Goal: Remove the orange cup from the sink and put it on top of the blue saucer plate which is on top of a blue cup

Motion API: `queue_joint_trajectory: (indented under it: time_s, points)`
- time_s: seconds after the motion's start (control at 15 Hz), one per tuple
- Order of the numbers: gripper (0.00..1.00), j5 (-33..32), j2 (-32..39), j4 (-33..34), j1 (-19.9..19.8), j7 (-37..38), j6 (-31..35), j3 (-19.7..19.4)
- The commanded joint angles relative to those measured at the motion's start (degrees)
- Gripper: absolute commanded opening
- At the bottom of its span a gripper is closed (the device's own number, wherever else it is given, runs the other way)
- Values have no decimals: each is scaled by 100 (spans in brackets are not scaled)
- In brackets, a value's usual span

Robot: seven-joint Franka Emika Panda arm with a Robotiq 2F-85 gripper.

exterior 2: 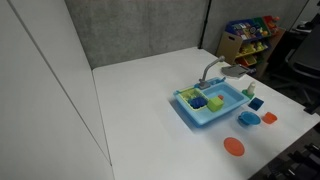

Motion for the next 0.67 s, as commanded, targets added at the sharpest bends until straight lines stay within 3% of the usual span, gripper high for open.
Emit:
queue_joint_trajectory:
  time_s: [0.0,0.6]
  points:
    - [100,580,605,490,162,-451,-86,-269]
    - [100,1699,2078,963,163,-1106,187,-423]
